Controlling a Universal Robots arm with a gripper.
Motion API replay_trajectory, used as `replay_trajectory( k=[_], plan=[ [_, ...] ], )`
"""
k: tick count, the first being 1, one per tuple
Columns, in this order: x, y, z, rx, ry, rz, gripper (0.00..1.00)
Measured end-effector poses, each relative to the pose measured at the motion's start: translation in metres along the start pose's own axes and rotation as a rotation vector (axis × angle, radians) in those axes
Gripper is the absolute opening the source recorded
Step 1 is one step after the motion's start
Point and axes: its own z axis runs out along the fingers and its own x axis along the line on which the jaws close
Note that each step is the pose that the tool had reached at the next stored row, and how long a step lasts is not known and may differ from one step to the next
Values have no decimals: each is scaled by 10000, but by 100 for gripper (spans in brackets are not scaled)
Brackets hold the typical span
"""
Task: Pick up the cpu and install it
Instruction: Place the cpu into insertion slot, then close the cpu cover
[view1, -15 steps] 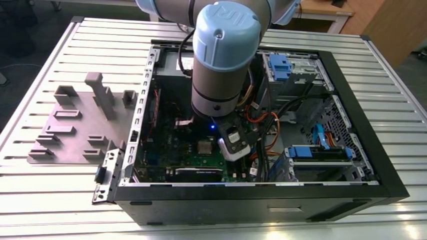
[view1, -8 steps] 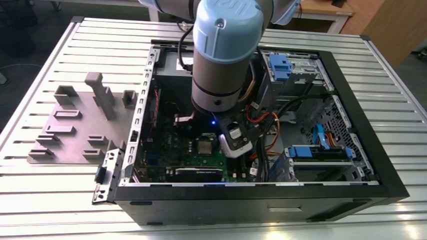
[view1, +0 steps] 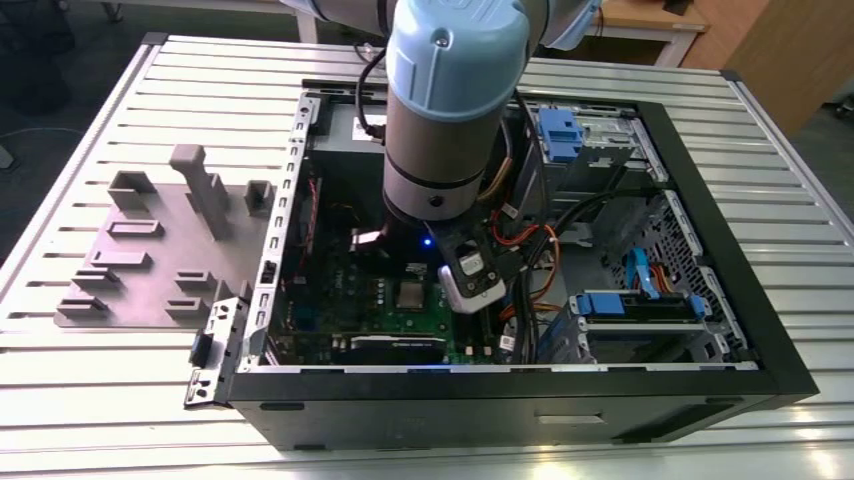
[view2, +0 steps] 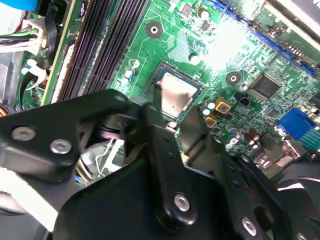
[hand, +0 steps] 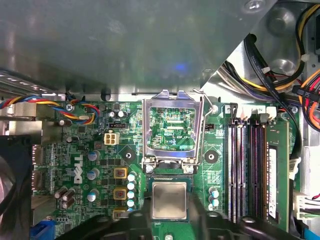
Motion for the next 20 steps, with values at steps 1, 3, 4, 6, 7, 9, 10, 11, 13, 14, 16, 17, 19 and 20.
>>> replay_trajectory(
  k=[1, 3, 4, 6, 7, 9, 10, 11, 13, 14, 16, 17, 19, 20],
  plan=[
    [0, 0, 0, 1, 0, 0, 38],
    [0, 0, -1, 1, 0, 0, 33],
    [0, 0, -1, 0, 0, 0, 27],
    [0, 0, -1, 1, 0, 0, 21],
    [0, 0, -1, 1, 0, 0, 15],
    [0, 0, -1, 1, 0, 0, 11],
    [0, 0, -1, 1, 0, 1, 11],
    [0, 0, -1, 1, 0, 0, 11],
    [0, 0, -1, 1, 0, 0, 11],
    [0, 0, -2, 1, 0, 0, 11],
    [0, 0, -3, 1, 0, 0, 11],
    [0, 0, -3, 1, 0, 0, 11],
    [0, 0, -3, 1, 0, 0, 11],
    [0, 0, -3, 1, 0, 0, 11]
  ],
)
